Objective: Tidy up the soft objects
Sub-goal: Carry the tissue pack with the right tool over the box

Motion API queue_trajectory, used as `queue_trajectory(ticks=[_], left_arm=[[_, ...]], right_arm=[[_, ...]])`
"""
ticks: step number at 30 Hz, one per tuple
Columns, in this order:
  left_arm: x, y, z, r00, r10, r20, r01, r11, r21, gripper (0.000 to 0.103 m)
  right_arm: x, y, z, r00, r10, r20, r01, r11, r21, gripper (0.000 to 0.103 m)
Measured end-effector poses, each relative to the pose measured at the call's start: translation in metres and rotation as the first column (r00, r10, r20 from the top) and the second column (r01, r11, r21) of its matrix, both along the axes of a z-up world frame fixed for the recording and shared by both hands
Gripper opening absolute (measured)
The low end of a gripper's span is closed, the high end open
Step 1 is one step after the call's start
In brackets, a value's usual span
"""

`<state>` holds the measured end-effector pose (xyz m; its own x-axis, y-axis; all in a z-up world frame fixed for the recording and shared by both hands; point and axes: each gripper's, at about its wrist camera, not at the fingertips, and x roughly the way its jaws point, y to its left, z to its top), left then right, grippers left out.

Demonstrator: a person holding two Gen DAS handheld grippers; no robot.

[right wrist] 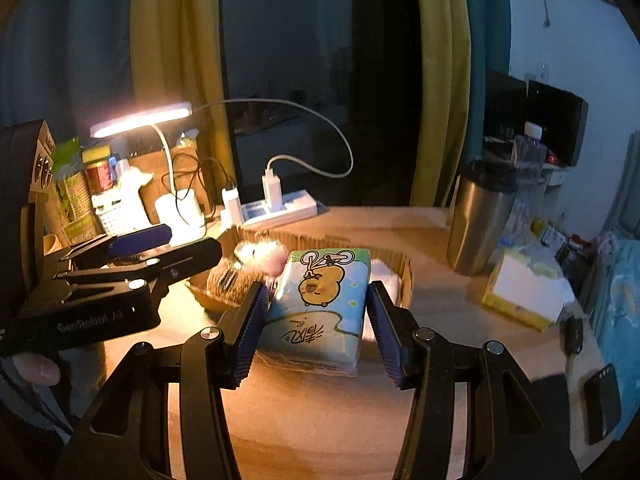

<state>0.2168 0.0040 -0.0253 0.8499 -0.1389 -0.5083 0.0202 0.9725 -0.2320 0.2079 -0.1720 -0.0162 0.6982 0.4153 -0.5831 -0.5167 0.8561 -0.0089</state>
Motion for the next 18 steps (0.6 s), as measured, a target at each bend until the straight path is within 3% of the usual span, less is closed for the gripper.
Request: queue_trajectory(ticks=[10,18], left_arm=[[0.021,0.011,0.023,0.999,0.010,0.046,-0.010,1.000,0.000,0.080],[0.042,0.030,0.011,0.999,0.043,0.022,-0.043,0.999,-0.012,0.080]], right_arm=[[0.026,0.008,0.016,1.000,0.001,0.025,-0.002,1.000,0.011,0.054],[0.051,0.019,0.007,1.000,0.009,0.001,-0.009,1.000,0.006,0.054]])
